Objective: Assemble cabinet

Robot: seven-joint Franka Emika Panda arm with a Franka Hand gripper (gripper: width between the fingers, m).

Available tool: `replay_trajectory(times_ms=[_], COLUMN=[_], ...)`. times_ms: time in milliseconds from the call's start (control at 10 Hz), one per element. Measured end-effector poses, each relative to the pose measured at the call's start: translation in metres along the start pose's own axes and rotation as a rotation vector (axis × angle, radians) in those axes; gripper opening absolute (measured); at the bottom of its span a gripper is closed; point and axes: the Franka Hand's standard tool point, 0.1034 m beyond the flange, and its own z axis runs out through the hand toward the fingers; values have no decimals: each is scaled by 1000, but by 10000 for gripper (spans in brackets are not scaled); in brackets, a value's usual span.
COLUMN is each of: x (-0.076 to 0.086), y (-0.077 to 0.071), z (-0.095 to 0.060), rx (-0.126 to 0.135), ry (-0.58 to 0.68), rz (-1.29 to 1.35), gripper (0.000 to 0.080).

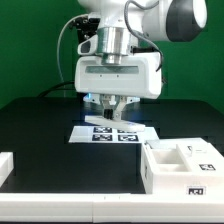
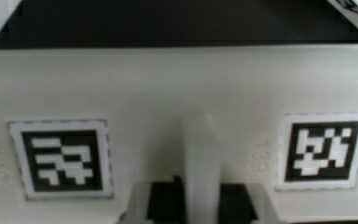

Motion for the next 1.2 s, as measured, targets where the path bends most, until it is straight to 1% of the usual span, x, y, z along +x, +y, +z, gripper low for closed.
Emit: replay_trajectory(times_ms=[100, 200, 300, 400, 500, 600, 900, 1100, 1200], x=[0, -4, -13, -19, -27, -29, -28, -24, -33], y=[-3, -13, -27, -39, -41, -40, -42, -47, -52], z=[0, -1, -2, -4, -7, -7, -6, -8, -6], rx=[-1, 2, 12, 21, 24, 22, 16, 16, 24], ry=[1, 28, 44, 53, 51, 49, 50, 60, 23], rz=[-77, -194, -344, -526, -725, -798, -1009, -1330, -1480], gripper=[64, 64, 64, 64, 64, 64, 64, 64, 64])
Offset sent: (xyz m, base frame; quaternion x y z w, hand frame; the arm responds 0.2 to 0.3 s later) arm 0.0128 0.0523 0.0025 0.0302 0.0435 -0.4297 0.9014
